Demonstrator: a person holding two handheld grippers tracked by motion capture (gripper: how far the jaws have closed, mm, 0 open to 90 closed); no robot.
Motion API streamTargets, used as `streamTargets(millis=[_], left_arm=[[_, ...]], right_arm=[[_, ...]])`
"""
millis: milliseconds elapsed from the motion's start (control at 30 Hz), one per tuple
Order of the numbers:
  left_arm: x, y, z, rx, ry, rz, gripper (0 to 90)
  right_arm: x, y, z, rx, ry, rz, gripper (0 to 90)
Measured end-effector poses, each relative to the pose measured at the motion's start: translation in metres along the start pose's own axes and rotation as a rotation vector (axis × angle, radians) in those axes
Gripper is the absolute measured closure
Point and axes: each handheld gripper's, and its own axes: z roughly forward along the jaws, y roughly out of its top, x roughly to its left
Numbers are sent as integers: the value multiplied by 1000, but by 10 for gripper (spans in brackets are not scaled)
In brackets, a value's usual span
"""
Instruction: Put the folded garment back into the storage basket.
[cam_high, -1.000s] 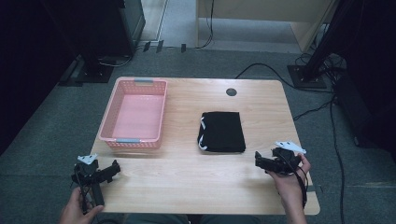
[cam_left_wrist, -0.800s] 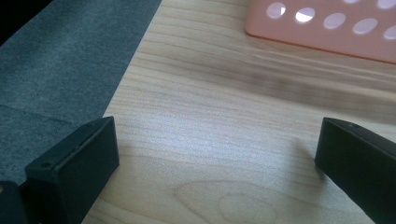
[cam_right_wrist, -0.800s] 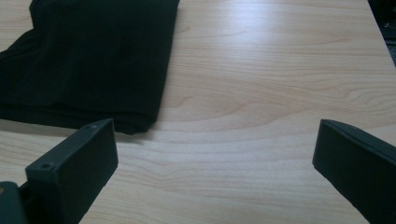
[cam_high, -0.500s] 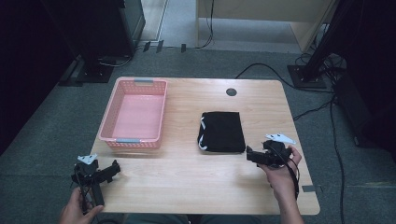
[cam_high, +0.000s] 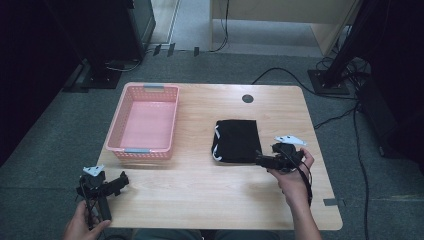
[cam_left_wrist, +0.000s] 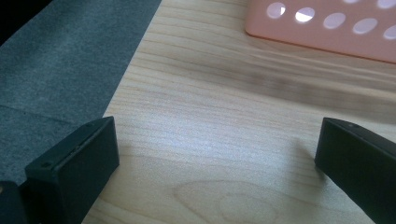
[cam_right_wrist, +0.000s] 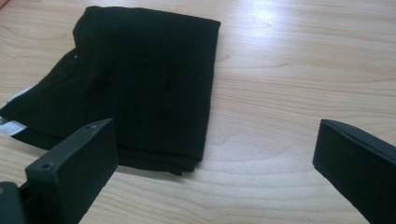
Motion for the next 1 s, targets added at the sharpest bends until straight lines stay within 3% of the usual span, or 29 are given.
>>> streamTargets(millis=[300, 1000], left_arm=[[0, 0, 0, 0, 0, 0, 0], [0, 0, 0, 0, 0, 0, 0]], right_arm=[[14, 13, 8, 0, 20, -10, 3], [36, 21, 38, 48, 51, -6, 3]])
